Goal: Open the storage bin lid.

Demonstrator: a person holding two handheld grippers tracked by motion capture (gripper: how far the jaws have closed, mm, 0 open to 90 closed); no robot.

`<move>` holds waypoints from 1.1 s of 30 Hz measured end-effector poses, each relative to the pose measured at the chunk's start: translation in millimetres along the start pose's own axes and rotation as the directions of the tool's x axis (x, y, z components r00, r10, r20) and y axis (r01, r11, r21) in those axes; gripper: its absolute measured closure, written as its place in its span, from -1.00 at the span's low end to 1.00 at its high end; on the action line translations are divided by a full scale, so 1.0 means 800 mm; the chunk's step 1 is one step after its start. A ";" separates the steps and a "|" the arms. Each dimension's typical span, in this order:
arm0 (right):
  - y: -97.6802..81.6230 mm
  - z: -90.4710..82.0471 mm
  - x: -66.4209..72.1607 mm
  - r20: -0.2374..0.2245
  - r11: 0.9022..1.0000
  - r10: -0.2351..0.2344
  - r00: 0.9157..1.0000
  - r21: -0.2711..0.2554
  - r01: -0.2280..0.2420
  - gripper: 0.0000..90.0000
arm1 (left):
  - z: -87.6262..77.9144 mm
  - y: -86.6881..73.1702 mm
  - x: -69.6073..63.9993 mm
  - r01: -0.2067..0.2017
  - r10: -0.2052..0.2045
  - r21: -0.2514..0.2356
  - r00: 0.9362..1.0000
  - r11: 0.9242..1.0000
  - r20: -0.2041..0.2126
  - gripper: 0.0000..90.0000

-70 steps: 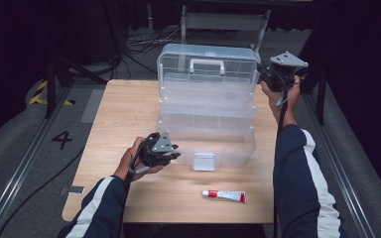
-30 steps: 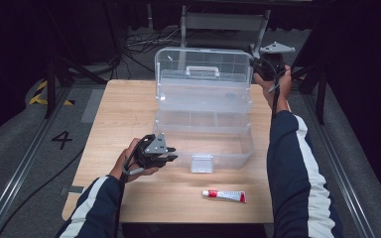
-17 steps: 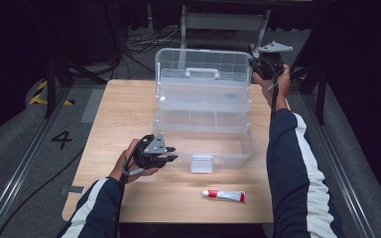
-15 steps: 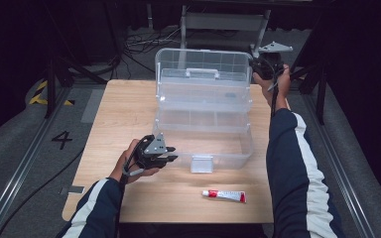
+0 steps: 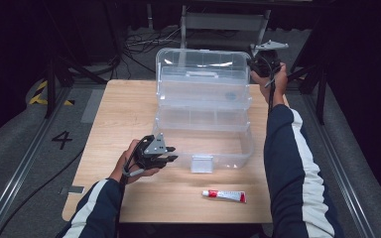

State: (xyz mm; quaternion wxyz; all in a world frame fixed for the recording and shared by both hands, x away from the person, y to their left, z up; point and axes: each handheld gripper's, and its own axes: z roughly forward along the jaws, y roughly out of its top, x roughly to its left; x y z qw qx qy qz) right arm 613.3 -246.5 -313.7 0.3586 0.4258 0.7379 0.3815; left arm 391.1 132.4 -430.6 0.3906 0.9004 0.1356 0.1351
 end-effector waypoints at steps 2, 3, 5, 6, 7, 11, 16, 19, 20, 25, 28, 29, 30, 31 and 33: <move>-0.001 0.004 0.000 0.004 1.000 -0.005 1.000 0.005 0.005 0.85 | 0.000 0.000 -0.001 -0.001 0.001 -0.001 1.000 1.000 -0.002 0.55; -0.002 0.006 0.000 0.008 1.000 -0.008 1.000 0.007 0.008 0.85 | 0.000 0.000 0.000 -0.003 0.003 0.000 1.000 1.000 -0.003 0.55; -0.004 0.009 0.000 0.013 1.000 -0.019 1.000 0.004 0.019 0.84 | 0.000 0.000 0.000 -0.002 0.002 -0.001 1.000 1.000 -0.004 0.55; -0.005 0.010 0.000 0.014 1.000 -0.019 1.000 0.002 0.019 0.84 | 0.000 0.000 -0.001 -0.001 0.001 0.000 1.000 1.000 -0.005 0.54; -0.005 0.012 0.000 0.012 1.000 -0.017 1.000 0.002 0.017 0.84 | 0.000 0.000 -0.001 -0.001 0.001 0.000 1.000 1.000 -0.005 0.54; -0.004 0.017 -0.001 0.010 1.000 -0.017 1.000 0.020 0.016 0.84 | 0.000 0.000 -0.001 0.001 -0.001 -0.001 1.000 1.000 -0.007 0.54; -0.004 0.026 -0.003 0.005 0.999 -0.020 1.000 0.038 0.020 0.84 | 0.000 0.000 -0.001 0.000 0.000 -0.001 1.000 1.000 -0.007 0.54; -0.005 0.029 -0.005 -0.001 0.999 -0.013 1.000 0.043 0.013 0.84 | 0.000 0.000 -0.001 -0.004 0.004 0.001 1.000 1.000 -0.008 0.54; -0.004 0.030 -0.005 -0.005 0.999 -0.013 1.000 0.047 0.014 0.84 | 0.000 0.000 -0.001 -0.003 0.003 0.001 1.000 1.000 -0.007 0.54; -0.004 0.032 -0.004 0.003 0.999 -0.006 1.000 0.048 0.006 0.84 | 0.000 0.001 -0.002 0.004 -0.004 0.007 1.000 1.000 -0.012 0.53; -0.003 0.033 -0.004 -0.001 0.998 -0.014 1.000 0.060 0.015 0.84 | 0.000 0.000 -0.002 0.005 -0.005 0.007 1.000 1.000 -0.011 0.53; -0.003 0.034 -0.004 0.001 0.998 -0.018 1.000 0.063 0.018 0.84 | 0.000 0.000 -0.002 0.004 -0.004 0.007 1.000 1.000 -0.011 0.53; -0.002 0.034 -0.004 -0.001 0.998 -0.016 1.000 0.069 0.016 0.84 | 0.000 0.001 -0.002 0.005 -0.005 0.008 1.000 1.000 -0.011 0.53; -0.002 0.034 -0.005 -0.003 0.997 -0.016 1.000 0.072 0.016 0.84 | 0.000 0.001 -0.002 0.007 -0.007 0.007 1.000 1.000 -0.010 0.53; -0.002 0.035 -0.005 -0.005 0.997 -0.014 1.000 0.077 0.015 0.83 | 0.000 0.001 -0.002 0.009 -0.008 0.007 1.000 1.000 -0.009 0.53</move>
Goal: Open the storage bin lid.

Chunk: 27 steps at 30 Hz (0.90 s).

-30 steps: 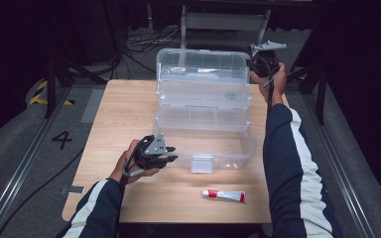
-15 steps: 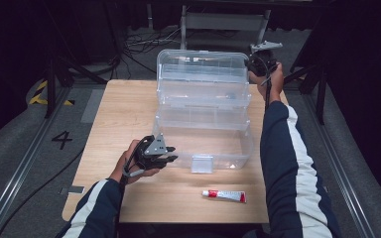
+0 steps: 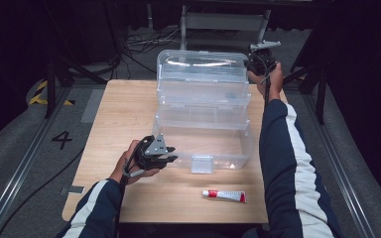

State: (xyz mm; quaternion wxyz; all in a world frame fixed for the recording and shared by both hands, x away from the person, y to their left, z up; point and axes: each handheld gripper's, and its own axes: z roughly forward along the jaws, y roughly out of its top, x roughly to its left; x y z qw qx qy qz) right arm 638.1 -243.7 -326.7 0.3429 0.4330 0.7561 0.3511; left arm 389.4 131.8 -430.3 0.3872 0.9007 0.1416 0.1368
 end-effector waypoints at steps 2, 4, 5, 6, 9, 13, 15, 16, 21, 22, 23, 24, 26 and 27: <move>0.000 0.001 -0.001 -0.003 1.000 -0.005 1.000 0.004 0.005 0.83 | 0.000 0.000 0.000 0.002 -0.002 0.000 1.000 1.000 0.001 0.53; 0.001 0.003 0.000 0.003 1.000 -0.029 1.000 0.010 0.029 0.82 | 0.000 0.000 0.000 0.004 -0.004 0.000 1.000 1.000 0.000 0.53; 0.001 0.004 0.000 0.002 0.999 -0.036 0.999 0.012 0.036 0.82 | 0.000 0.000 0.000 0.002 -0.002 0.001 1.000 1.000 -0.001 0.53; 0.001 0.004 0.000 0.002 0.999 -0.036 0.999 0.012 0.036 0.82 | 0.000 0.000 0.000 0.002 -0.002 0.001 1.000 1.000 -0.001 0.53; 0.002 0.008 -0.001 -0.002 0.999 -0.038 0.999 0.036 0.038 0.81 | 0.000 0.000 -0.001 0.000 0.000 0.002 1.000 1.000 -0.004 0.52; 0.002 0.010 -0.003 -0.010 0.998 -0.038 0.999 0.043 0.038 0.81 | 0.000 0.000 -0.001 0.002 -0.002 0.000 1.000 1.000 -0.004 0.52; 0.001 0.011 -0.003 -0.011 0.998 -0.040 0.999 0.039 0.040 0.81 | 0.000 0.000 0.000 0.002 -0.002 0.001 1.000 1.000 -0.001 0.52; 0.001 0.012 -0.003 -0.014 0.999 -0.040 0.999 0.036 0.041 0.81 | 0.000 0.000 0.000 0.001 -0.001 0.001 1.000 1.000 0.001 0.53; -0.002 0.019 -0.003 -0.010 0.997 -0.057 0.998 0.057 0.058 0.79 | -0.001 0.000 0.002 -0.010 0.010 0.008 1.000 1.000 0.007 0.54; -0.002 0.019 -0.003 -0.010 0.997 -0.057 0.998 0.057 0.058 0.79 | -0.001 0.000 0.002 -0.010 0.010 0.008 1.000 1.000 0.007 0.54; -0.003 0.022 -0.003 -0.008 0.996 -0.061 0.998 0.070 0.062 0.78 | -0.001 0.000 0.002 -0.010 0.010 0.008 1.000 1.000 0.007 0.54; -0.004 0.024 -0.004 -0.010 0.995 -0.064 0.998 0.080 0.064 0.78 | -0.002 -0.001 0.002 -0.009 0.009 0.006 1.000 1.000 0.010 0.53; -0.006 0.024 -0.007 -0.013 0.997 -0.046 0.999 0.061 0.047 0.74 | -0.002 -0.001 0.003 -0.005 0.005 0.003 1.000 1.000 0.012 0.54; -0.007 0.023 -0.009 -0.043 0.999 -0.025 0.999 0.046 0.027 0.78 | -0.001 -0.001 0.003 -0.009 0.009 0.005 1.000 1.000 0.021 0.54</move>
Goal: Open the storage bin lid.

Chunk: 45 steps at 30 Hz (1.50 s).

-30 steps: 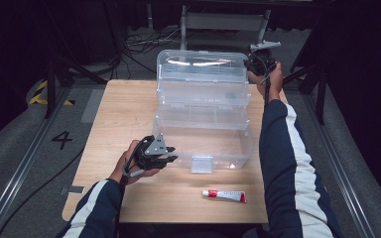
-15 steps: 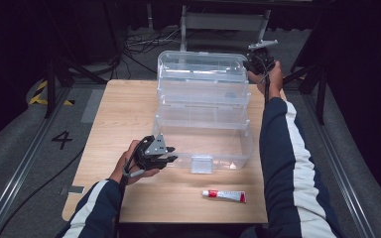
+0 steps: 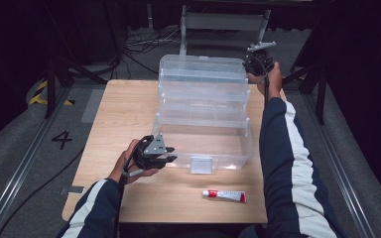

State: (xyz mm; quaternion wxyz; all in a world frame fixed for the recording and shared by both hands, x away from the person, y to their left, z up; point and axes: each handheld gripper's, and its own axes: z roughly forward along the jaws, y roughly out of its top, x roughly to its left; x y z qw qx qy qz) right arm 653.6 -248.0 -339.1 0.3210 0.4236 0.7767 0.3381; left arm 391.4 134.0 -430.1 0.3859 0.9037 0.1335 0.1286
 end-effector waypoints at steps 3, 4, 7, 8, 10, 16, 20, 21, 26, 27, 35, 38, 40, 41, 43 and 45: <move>-0.002 0.000 0.000 0.003 0.999 -0.022 1.000 0.027 0.022 0.77 | 0.001 0.000 0.002 0.006 -0.006 -0.003 1.000 1.000 0.010 0.55; -0.003 -0.001 0.000 0.006 0.999 -0.033 0.999 0.038 0.033 0.76 | 0.002 -0.001 0.003 0.015 -0.015 -0.009 1.000 1.000 0.019 0.56; -0.007 -0.008 -0.001 0.016 0.999 -0.024 1.000 0.027 0.023 0.70 | 0.002 -0.001 0.003 0.018 -0.018 -0.011 1.000 1.000 0.019 0.56; -0.008 -0.011 -0.001 0.022 0.999 -0.023 0.999 0.025 0.022 0.67 | 0.002 -0.001 0.003 0.018 -0.018 -0.011 1.000 1.000 0.019 0.56; -0.011 -0.015 -0.002 0.027 0.999 -0.017 0.999 0.028 0.016 0.64 | 0.002 -0.001 0.003 0.020 -0.020 -0.010 1.000 1.000 0.019 0.56; -0.018 -0.047 0.005 0.052 1.000 0.000 0.999 0.015 -0.001 0.53 | 0.002 0.000 0.002 0.015 -0.015 0.003 1.000 1.000 0.011 0.55; -0.022 -0.068 0.006 0.056 1.000 0.008 0.998 -0.002 -0.007 0.47 | 0.002 0.001 0.002 0.015 -0.015 0.009 1.000 1.000 0.009 0.55; -0.024 -0.073 0.005 0.059 1.000 0.022 0.998 -0.007 -0.022 0.46 | 0.002 0.001 0.001 0.012 -0.012 0.013 1.000 1.000 0.008 0.55; -0.029 -0.098 0.009 0.044 0.999 0.024 0.999 -0.042 -0.022 0.44 | 0.001 0.002 0.001 0.005 -0.005 0.022 1.000 1.000 0.006 0.56; -0.031 -0.103 0.010 0.040 0.998 0.024 0.999 -0.052 -0.022 0.44 | 0.001 0.002 0.001 0.005 -0.005 0.022 1.000 1.000 0.005 0.56; -0.040 -0.131 0.015 0.003 0.997 0.005 1.000 -0.079 -0.005 0.39 | 0.001 0.002 0.001 0.010 -0.010 0.020 1.000 1.000 0.004 0.56; -0.045 -0.138 0.018 -0.007 0.998 -0.010 1.000 -0.070 0.009 0.37 | 0.002 0.002 0.001 0.010 -0.011 0.020 1.000 1.000 0.007 0.56; -0.047 -0.140 0.019 -0.008 0.997 -0.012 1.000 -0.077 0.012 0.36 | 0.001 0.002 0.001 0.010 -0.011 0.020 1.000 1.000 0.007 0.56; -0.051 -0.146 0.019 -0.027 0.996 -0.010 1.000 -0.085 0.008 0.35 | 0.001 0.002 0.001 0.012 -0.012 0.021 1.000 1.000 0.007 0.56; -0.052 -0.148 0.020 -0.027 0.996 -0.014 1.000 -0.086 0.011 0.34 | 0.001 0.002 0.001 0.015 -0.015 0.024 1.000 1.000 0.008 0.56; -0.056 -0.151 0.021 -0.034 0.996 -0.022 0.999 -0.083 0.019 0.31 | 0.001 0.003 0.001 0.014 -0.014 0.024 1.000 1.000 0.006 0.56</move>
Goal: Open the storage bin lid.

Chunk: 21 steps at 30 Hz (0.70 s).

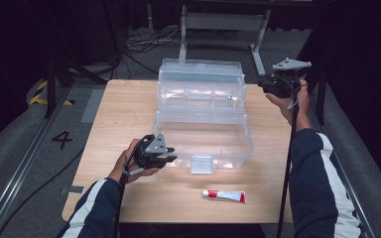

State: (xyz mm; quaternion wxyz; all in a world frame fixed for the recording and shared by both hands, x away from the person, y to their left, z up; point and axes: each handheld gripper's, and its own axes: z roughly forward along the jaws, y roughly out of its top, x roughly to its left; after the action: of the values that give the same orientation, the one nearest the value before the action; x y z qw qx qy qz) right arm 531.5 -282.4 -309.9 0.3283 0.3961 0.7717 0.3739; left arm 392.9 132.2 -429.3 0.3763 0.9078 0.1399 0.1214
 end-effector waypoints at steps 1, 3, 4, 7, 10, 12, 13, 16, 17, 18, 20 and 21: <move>-0.002 -0.004 0.001 -0.007 1.000 0.009 1.000 0.009 -0.009 0.28 | 0.000 0.000 0.001 -0.001 0.001 0.001 1.000 1.000 0.002 0.56; -0.002 -0.007 0.003 -0.009 1.000 -0.004 1.000 0.003 0.004 0.28 | 0.000 0.000 0.001 -0.002 0.002 0.000 1.000 1.000 0.003 0.56; -0.002 -0.010 0.005 -0.010 1.000 -0.017 1.000 0.004 0.017 0.27 | 0.000 0.000 0.001 -0.002 0.002 0.000 1.000 1.000 0.003 0.56; -0.002 -0.017 0.012 -0.029 0.999 -0.036 0.999 0.001 0.036 0.25 | 0.000 0.000 0.001 0.000 0.000 0.001 1.000 1.000 0.003 0.56; -0.002 -0.026 0.018 -0.040 0.999 -0.049 0.998 -0.009 0.048 0.24 | 0.000 0.000 0.001 -0.002 0.002 0.002 1.000 1.000 0.002 0.56; -0.003 -0.031 0.022 -0.046 0.999 -0.054 0.997 -0.012 0.053 0.22 | 0.000 0.001 0.000 -0.001 0.001 0.007 1.000 1.000 0.001 0.56; -0.005 -0.035 0.026 -0.057 0.998 -0.055 0.997 -0.018 0.054 0.21 | 0.000 0.000 0.001 0.009 -0.009 0.002 1.000 1.000 0.006 0.56; -0.010 -0.045 0.036 -0.070 0.997 -0.082 0.994 -0.015 0.081 0.21 | -0.001 -0.001 0.002 0.020 -0.020 -0.007 1.000 1.000 0.015 0.56; -0.011 -0.047 0.038 -0.080 0.997 -0.082 0.993 -0.015 0.081 0.20 | -0.001 0.000 0.002 0.020 -0.020 -0.006 1.000 1.000 0.015 0.56; -0.013 -0.050 0.040 -0.087 0.996 -0.085 0.993 -0.019 0.083 0.20 | -0.001 0.000 0.002 0.020 -0.020 -0.007 1.000 1.000 0.015 0.56; -0.014 -0.053 0.043 -0.091 0.995 -0.094 0.991 -0.024 0.092 0.20 | -0.001 0.000 0.003 0.020 -0.020 -0.007 1.000 1.000 0.017 0.56; -0.015 -0.057 0.045 -0.101 0.995 -0.102 0.990 -0.025 0.100 0.19 | -0.001 0.000 0.003 0.019 -0.019 -0.006 1.000 1.000 0.017 0.56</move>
State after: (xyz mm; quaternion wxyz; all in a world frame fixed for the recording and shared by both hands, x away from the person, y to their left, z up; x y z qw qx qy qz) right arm 473.4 -271.3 -304.6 0.3108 0.3338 0.8028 0.3840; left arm 394.7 133.5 -428.8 0.3814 0.9062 0.1452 0.1106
